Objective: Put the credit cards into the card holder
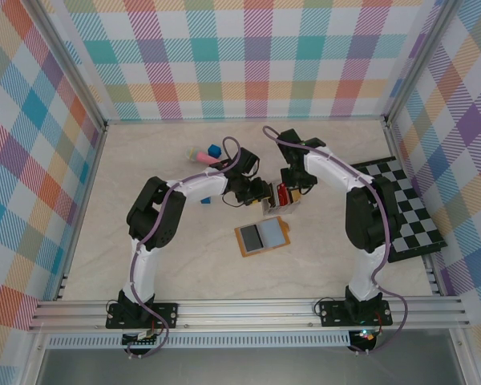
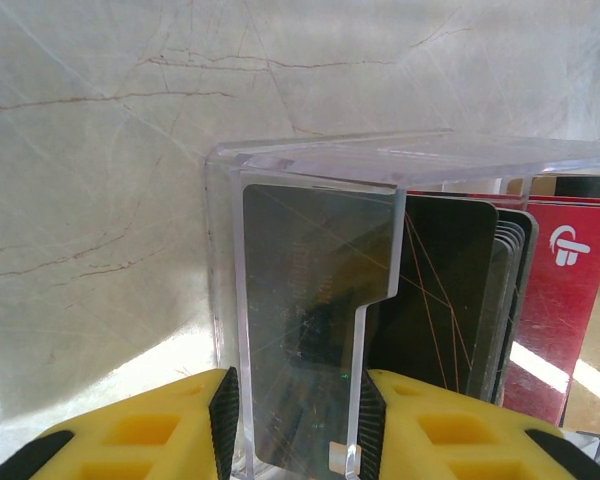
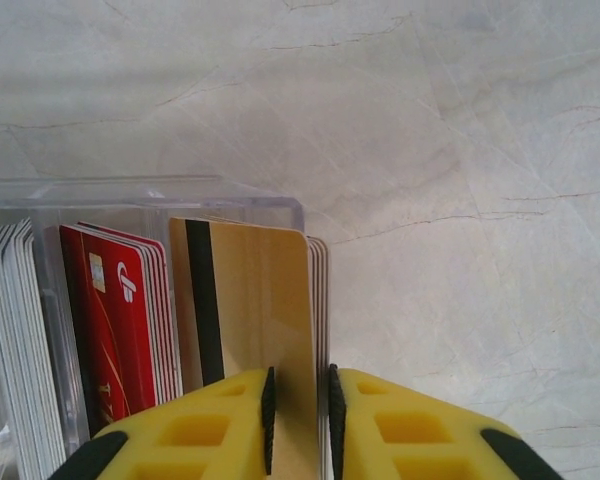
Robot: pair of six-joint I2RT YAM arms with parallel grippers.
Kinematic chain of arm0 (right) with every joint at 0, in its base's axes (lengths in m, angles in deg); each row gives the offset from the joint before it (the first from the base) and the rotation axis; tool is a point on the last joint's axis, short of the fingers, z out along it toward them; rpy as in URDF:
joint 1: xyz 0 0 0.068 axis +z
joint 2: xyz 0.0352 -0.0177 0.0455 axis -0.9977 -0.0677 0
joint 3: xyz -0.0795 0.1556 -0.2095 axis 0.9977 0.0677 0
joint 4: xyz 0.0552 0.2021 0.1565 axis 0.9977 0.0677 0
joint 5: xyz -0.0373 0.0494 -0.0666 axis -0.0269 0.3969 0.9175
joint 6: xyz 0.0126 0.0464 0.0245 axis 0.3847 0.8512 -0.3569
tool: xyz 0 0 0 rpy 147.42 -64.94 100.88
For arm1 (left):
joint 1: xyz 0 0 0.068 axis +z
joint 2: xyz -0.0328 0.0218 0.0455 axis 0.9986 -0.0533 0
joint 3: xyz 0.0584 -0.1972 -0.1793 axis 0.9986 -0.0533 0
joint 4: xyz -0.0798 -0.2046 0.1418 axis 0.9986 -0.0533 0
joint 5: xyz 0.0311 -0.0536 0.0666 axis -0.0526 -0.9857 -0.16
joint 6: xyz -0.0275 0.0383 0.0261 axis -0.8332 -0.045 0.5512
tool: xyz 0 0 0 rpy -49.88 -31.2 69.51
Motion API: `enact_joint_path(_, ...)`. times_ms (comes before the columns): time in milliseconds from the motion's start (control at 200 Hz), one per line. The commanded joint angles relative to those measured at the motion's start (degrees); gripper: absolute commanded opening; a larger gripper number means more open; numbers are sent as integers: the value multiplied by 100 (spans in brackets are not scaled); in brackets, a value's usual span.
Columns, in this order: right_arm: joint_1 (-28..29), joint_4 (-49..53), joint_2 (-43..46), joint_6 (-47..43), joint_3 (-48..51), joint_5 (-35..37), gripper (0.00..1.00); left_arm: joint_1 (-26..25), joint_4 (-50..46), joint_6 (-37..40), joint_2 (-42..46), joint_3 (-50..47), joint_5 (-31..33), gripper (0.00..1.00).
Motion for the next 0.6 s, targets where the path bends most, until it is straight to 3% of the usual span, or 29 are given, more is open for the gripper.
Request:
enact_joint_path(0,6,186,189,-103,-159,188,14,54,-230,77,-10,-106,59,38)
enact_joint_path(355,16,250,336,-86,-152,237,12,57,-257,94,-4,-105,80,38)
enact_joint_path(595,19,196,540,-27,-169,-284,9,57,-253,105,21,-108,78,38)
